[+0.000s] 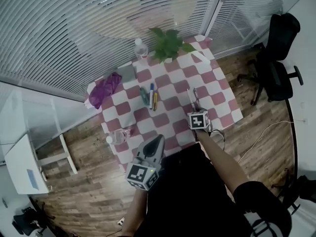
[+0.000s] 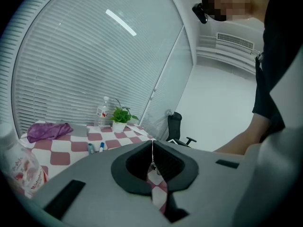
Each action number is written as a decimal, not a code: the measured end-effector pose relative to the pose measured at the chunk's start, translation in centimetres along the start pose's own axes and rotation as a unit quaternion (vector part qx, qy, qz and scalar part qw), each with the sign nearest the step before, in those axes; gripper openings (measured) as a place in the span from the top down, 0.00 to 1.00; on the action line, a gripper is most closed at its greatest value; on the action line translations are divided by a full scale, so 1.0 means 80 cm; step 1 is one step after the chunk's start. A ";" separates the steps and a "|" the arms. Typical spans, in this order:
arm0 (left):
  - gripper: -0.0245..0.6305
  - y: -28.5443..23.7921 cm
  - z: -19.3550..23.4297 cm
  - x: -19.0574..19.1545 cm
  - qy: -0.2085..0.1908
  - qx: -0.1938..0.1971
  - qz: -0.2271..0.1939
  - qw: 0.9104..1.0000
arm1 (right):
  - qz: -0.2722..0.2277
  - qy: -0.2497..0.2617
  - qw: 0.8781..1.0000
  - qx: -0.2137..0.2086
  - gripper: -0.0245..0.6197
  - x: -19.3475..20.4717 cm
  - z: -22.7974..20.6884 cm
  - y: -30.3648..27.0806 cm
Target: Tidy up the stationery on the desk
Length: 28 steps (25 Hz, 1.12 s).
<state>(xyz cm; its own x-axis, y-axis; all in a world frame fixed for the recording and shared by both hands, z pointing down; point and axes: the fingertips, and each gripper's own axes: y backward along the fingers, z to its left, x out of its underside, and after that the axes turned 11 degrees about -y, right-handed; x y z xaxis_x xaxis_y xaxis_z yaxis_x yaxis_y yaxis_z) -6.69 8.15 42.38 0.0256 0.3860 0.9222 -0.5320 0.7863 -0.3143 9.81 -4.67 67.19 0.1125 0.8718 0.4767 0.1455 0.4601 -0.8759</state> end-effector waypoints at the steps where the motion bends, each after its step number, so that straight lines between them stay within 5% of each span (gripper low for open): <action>1: 0.91 0.003 0.001 0.002 0.001 0.000 -0.001 1.000 | -0.001 0.000 1.000 0.000 0.82 0.000 0.000 0.001; 11: 0.91 0.020 0.015 0.011 0.009 -0.001 -0.012 1.000 | -0.044 0.012 0.999 -0.020 0.80 -0.013 0.029 0.038; 28: 0.91 0.049 0.041 0.041 0.036 -0.026 0.005 0.999 | -0.061 0.080 0.985 -0.138 0.80 -0.045 0.230 0.023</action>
<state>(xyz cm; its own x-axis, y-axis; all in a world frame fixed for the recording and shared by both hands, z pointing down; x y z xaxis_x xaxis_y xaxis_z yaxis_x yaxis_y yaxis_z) -11.48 10.90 44.96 0.0821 0.4257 0.9011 -0.4878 0.8056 -0.3362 -8.42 -3.88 62.45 0.2270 0.7652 0.6025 0.4273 0.4777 -0.7677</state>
